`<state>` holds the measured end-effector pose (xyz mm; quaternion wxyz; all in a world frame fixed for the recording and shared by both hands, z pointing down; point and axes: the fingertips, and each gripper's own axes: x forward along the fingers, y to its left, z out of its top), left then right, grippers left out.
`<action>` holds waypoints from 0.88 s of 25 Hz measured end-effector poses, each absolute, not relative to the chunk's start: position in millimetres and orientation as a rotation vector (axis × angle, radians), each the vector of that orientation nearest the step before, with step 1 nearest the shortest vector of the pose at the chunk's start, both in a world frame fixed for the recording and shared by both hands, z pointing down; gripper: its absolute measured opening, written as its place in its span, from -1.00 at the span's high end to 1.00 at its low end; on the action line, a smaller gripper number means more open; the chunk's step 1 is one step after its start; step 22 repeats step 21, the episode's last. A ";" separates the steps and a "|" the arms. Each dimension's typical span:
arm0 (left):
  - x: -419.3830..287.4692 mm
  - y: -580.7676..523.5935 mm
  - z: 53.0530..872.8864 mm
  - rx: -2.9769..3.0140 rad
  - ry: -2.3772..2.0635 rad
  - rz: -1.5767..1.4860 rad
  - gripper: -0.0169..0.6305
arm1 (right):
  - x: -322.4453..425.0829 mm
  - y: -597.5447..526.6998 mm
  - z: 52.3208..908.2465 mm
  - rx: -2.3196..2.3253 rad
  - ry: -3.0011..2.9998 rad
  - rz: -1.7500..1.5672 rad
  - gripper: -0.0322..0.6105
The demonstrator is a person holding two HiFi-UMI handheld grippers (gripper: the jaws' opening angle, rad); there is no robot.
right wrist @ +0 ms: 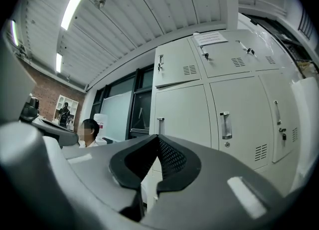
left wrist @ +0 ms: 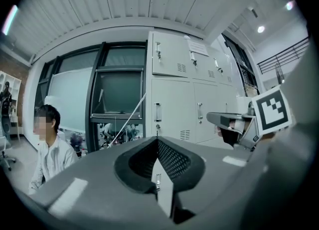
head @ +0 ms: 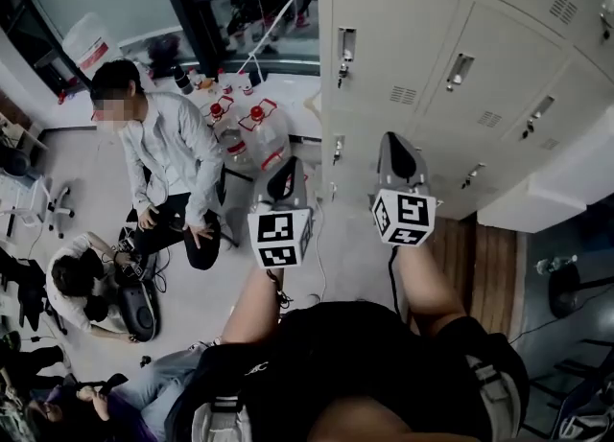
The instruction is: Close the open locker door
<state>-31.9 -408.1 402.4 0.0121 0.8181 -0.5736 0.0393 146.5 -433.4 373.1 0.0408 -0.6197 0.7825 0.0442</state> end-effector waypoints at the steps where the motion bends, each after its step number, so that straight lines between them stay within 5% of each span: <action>1: -27.2 -406.9 402.4 2.555 -1.780 0.119 0.95 | 150.0 -432.3 373.9 -1.902 2.395 0.132 0.87; 22: 17.0 -387.3 390.5 2.639 -1.719 0.075 0.95 | 174.1 -405.9 361.4 -1.857 2.389 0.186 0.87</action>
